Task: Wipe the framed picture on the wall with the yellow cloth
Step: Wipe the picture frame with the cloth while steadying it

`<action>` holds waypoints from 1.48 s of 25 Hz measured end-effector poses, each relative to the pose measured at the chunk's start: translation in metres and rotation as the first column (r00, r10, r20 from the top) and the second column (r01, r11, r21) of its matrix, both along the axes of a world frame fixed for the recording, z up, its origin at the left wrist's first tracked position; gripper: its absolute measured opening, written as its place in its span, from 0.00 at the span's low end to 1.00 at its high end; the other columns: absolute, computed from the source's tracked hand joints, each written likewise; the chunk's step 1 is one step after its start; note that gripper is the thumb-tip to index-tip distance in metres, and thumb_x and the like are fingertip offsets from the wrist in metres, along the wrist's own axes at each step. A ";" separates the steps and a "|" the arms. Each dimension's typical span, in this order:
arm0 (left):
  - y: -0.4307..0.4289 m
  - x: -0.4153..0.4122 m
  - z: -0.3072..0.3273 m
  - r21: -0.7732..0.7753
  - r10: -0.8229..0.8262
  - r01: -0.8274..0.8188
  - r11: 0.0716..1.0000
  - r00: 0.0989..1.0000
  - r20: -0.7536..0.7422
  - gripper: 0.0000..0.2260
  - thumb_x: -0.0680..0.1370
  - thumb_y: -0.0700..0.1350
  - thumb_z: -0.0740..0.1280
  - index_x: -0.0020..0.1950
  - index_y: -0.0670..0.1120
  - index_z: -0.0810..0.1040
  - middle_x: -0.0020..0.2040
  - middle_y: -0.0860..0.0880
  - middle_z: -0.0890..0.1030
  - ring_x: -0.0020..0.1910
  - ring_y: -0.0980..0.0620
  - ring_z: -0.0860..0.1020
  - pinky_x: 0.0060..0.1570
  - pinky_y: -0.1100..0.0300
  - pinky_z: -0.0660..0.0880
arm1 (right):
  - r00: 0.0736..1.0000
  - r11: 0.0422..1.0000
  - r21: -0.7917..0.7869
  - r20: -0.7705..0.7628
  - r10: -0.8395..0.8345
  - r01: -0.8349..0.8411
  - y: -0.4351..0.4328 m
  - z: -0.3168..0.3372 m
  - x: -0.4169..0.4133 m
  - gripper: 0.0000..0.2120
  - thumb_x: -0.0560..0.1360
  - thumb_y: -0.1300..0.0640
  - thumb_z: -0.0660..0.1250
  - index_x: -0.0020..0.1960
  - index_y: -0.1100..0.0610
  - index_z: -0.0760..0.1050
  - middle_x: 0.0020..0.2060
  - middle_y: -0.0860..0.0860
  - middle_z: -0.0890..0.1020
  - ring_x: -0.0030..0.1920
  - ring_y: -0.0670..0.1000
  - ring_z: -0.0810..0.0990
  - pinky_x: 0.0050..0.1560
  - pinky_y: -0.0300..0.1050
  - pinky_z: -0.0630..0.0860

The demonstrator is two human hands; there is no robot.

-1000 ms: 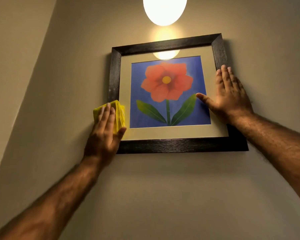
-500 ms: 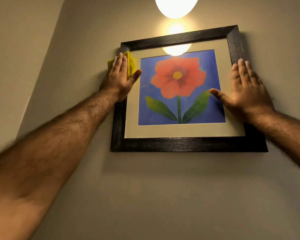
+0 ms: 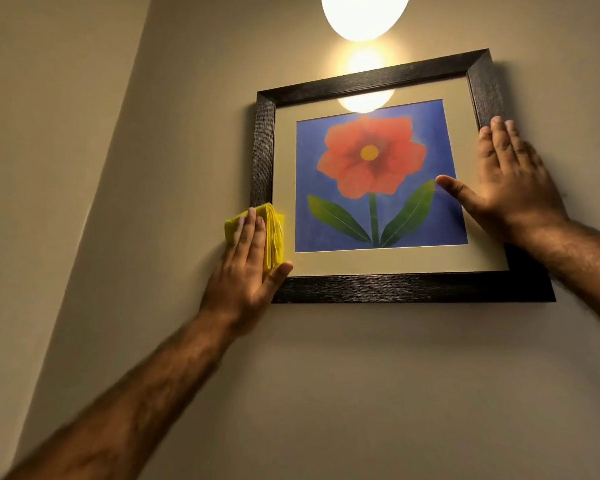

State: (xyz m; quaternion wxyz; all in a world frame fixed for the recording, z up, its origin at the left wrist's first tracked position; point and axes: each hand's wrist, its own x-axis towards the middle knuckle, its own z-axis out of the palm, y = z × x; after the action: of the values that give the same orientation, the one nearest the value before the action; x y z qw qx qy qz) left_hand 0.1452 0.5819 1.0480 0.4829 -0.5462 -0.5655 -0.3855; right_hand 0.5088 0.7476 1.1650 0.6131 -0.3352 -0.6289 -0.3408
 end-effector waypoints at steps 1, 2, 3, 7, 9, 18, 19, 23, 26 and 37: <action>0.000 -0.002 -0.004 -0.011 0.017 -0.017 1.000 1.000 -0.011 0.44 0.76 0.74 0.38 0.83 0.46 0.41 0.84 0.50 0.39 0.83 0.54 0.38 0.80 0.57 0.42 | 1.000 1.000 -0.002 0.001 0.003 -0.003 0.000 0.000 0.000 0.54 0.74 0.22 0.43 0.84 0.61 0.45 0.85 0.57 0.47 0.85 0.56 0.46 0.84 0.56 0.48; -0.001 -0.004 0.000 -0.018 0.034 -0.034 0.999 0.999 -0.021 0.44 0.76 0.74 0.38 0.83 0.46 0.41 0.84 0.50 0.39 0.83 0.54 0.38 0.80 0.57 0.42 | 1.000 1.000 -0.004 0.003 0.006 -0.006 -0.001 0.000 0.000 0.54 0.74 0.22 0.43 0.84 0.61 0.45 0.85 0.57 0.47 0.85 0.56 0.46 0.84 0.56 0.48; -0.001 -0.005 0.011 -0.016 0.046 -0.046 0.999 0.999 -0.025 0.45 0.76 0.74 0.39 0.83 0.46 0.41 0.84 0.49 0.39 0.83 0.53 0.38 0.81 0.55 0.43 | 1.000 1.000 -0.005 0.002 0.008 -0.008 -0.001 0.000 0.000 0.54 0.74 0.22 0.43 0.84 0.61 0.45 0.85 0.57 0.47 0.85 0.56 0.46 0.84 0.56 0.48; 0.001 0.001 0.097 0.018 0.034 -0.034 0.999 0.999 0.026 0.47 0.75 0.75 0.39 0.83 0.44 0.41 0.84 0.47 0.40 0.83 0.49 0.40 0.82 0.51 0.43 | 1.000 1.000 0.003 -0.011 0.012 -0.012 -0.001 -0.003 -0.003 0.53 0.75 0.22 0.43 0.84 0.61 0.45 0.85 0.57 0.47 0.85 0.55 0.46 0.84 0.55 0.47; 0.000 0.004 0.143 0.024 0.026 -0.028 0.999 0.997 0.071 0.45 0.76 0.74 0.42 0.83 0.44 0.41 0.85 0.47 0.41 0.83 0.48 0.41 0.82 0.49 0.43 | 1.000 1.000 0.002 -0.022 0.021 -0.021 -0.002 -0.005 -0.005 0.53 0.75 0.23 0.43 0.84 0.61 0.45 0.85 0.57 0.47 0.85 0.55 0.46 0.84 0.54 0.47; 0.004 -0.003 0.100 0.035 0.014 -0.015 0.999 0.999 0.032 0.45 0.76 0.74 0.40 0.83 0.44 0.41 0.84 0.47 0.40 0.83 0.49 0.41 0.82 0.50 0.43 | 1.000 1.000 -0.001 -0.019 0.012 -0.012 -0.002 -0.005 -0.006 0.53 0.75 0.23 0.44 0.84 0.62 0.45 0.85 0.58 0.47 0.85 0.55 0.45 0.84 0.55 0.47; 0.003 -0.004 0.080 0.031 0.013 -0.013 0.999 1.000 0.020 0.46 0.75 0.74 0.39 0.83 0.44 0.41 0.84 0.47 0.40 0.83 0.49 0.40 0.82 0.50 0.43 | 1.000 1.000 -0.001 -0.018 0.015 -0.015 -0.002 -0.005 -0.006 0.53 0.75 0.23 0.44 0.84 0.62 0.45 0.85 0.58 0.47 0.85 0.55 0.46 0.84 0.55 0.47; -0.002 -0.009 0.003 -0.021 0.025 -0.025 0.999 1.000 -0.006 0.45 0.76 0.74 0.39 0.83 0.46 0.40 0.84 0.50 0.37 0.83 0.53 0.37 0.81 0.54 0.42 | 0.999 1.000 -0.002 -0.026 0.021 -0.021 -0.002 -0.007 -0.006 0.53 0.75 0.23 0.44 0.84 0.62 0.46 0.85 0.58 0.47 0.85 0.56 0.46 0.84 0.55 0.48; -0.003 -0.012 0.008 -0.033 0.053 -0.053 0.998 0.999 -0.008 0.44 0.76 0.75 0.39 0.83 0.47 0.39 0.84 0.51 0.36 0.82 0.54 0.36 0.81 0.55 0.42 | 0.999 1.000 0.007 -0.036 0.016 -0.016 -0.001 -0.007 -0.007 0.53 0.75 0.23 0.44 0.84 0.62 0.46 0.85 0.58 0.48 0.85 0.56 0.47 0.84 0.56 0.49; 0.004 0.006 0.170 0.030 0.047 -0.051 0.998 0.994 0.101 0.43 0.78 0.72 0.43 0.83 0.45 0.41 0.85 0.48 0.41 0.83 0.49 0.42 0.82 0.48 0.45 | 1.000 1.000 0.008 -0.029 0.009 -0.008 0.002 -0.006 -0.007 0.53 0.75 0.22 0.43 0.84 0.61 0.45 0.85 0.57 0.47 0.85 0.55 0.45 0.84 0.55 0.47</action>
State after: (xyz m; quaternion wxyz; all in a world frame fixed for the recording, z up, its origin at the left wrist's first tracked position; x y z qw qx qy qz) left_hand 0.1508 0.5864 1.2179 0.4723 -0.5041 -0.5958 -0.4096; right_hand 0.5016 0.7493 1.1592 0.6249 -0.3350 -0.6201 -0.3357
